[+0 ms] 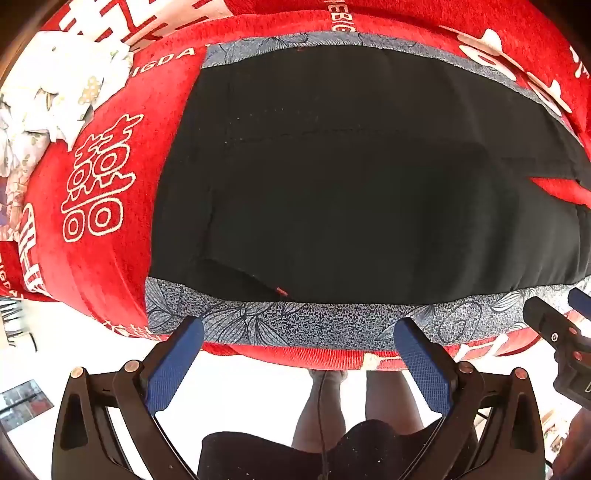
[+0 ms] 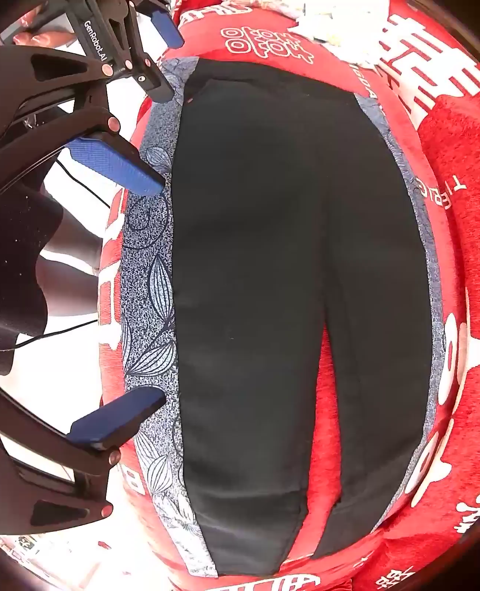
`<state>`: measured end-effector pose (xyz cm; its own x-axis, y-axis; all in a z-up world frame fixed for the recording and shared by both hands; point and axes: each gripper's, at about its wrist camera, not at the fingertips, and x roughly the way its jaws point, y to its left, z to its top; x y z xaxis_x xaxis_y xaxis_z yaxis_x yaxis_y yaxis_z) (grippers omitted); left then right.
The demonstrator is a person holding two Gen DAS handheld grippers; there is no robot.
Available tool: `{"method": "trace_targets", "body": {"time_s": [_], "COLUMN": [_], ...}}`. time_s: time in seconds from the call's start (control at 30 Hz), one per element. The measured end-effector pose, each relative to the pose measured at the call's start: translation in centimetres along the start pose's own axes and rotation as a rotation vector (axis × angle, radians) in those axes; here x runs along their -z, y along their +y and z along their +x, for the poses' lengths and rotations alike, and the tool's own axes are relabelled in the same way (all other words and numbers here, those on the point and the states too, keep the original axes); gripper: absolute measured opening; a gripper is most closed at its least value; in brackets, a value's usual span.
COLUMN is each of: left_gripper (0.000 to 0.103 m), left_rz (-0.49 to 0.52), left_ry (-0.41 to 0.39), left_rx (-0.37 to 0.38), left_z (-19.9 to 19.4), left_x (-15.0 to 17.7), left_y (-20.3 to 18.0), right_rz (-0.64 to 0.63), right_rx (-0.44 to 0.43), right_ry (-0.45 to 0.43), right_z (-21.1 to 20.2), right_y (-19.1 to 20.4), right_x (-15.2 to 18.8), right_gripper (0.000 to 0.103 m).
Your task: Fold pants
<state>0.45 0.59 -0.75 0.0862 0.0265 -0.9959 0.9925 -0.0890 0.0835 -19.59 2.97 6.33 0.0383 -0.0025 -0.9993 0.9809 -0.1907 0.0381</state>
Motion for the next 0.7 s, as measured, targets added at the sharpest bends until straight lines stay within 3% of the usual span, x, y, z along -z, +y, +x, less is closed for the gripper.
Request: {"method": "trace_targets", "body": {"time_s": [0.7], "left_gripper": [0.103], "left_rz": [-0.001], "left_ry": [0.003], "left_rx": [0.004], "left_z": [0.24], "left_x": [-0.28], "left_y": [0.5], "right_rz": [-0.003], "right_rx": [0.004], "right_ry": [-0.002], "right_z": [0.07], "right_y": [0.35], "right_x": [0.1], "right_gripper": [0.103]}}
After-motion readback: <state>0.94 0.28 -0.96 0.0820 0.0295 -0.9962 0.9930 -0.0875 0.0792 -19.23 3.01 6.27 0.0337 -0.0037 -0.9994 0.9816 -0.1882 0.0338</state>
